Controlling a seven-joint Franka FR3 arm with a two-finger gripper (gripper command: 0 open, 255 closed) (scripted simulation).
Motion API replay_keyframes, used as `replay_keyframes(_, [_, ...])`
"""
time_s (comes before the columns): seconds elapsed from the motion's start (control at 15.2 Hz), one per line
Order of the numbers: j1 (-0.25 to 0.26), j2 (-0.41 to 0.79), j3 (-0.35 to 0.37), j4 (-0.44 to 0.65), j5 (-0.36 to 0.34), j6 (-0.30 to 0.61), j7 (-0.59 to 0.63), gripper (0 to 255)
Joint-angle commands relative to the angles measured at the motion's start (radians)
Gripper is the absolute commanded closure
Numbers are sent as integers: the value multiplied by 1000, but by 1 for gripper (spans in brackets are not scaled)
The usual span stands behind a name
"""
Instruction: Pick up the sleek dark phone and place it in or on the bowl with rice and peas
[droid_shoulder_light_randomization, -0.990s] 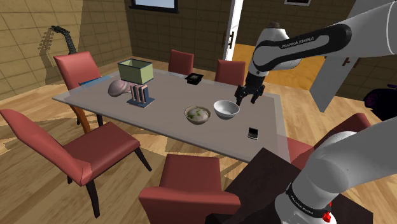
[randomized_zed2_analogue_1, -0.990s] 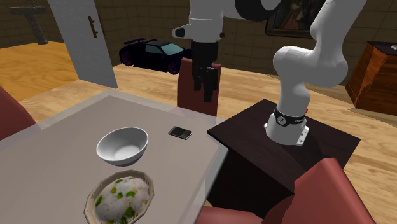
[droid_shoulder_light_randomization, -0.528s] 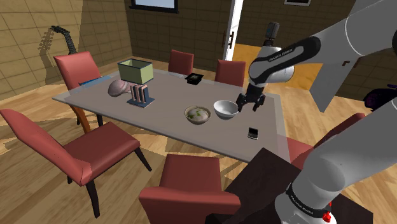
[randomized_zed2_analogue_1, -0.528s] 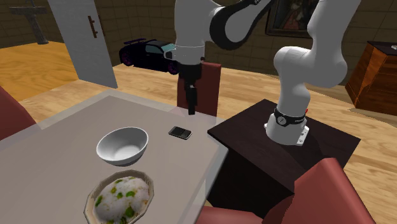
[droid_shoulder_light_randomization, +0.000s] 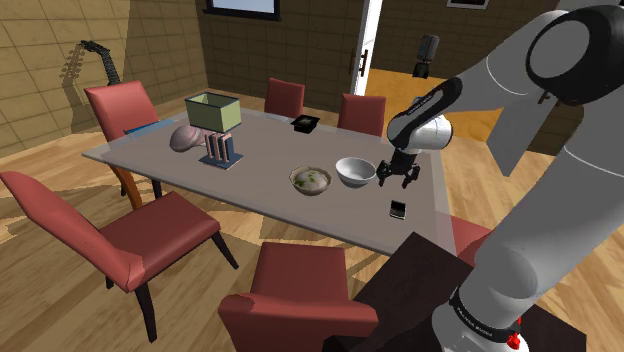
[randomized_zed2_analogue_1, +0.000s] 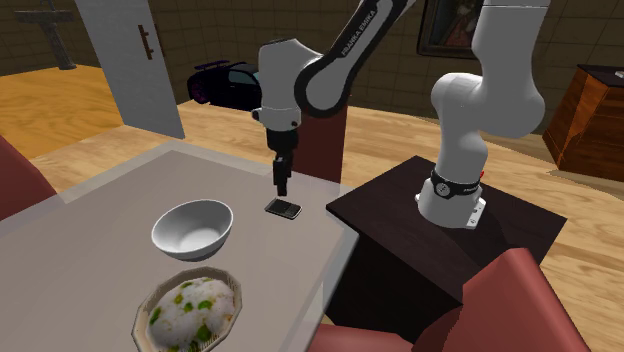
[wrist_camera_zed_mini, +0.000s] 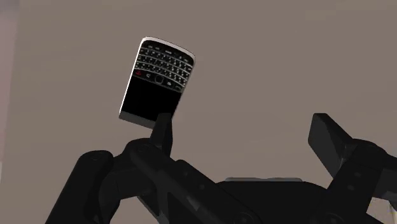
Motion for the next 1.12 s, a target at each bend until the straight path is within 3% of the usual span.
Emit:
replay_keyframes(0.0, [-16,66,-16,15,45,40,-18,0])
replay_keyframes(0.46, [-109,311,-8,102,250,146,-103,0])
replay_keyframes(1.06, [-164,435,63,133,352,231,-172,0])
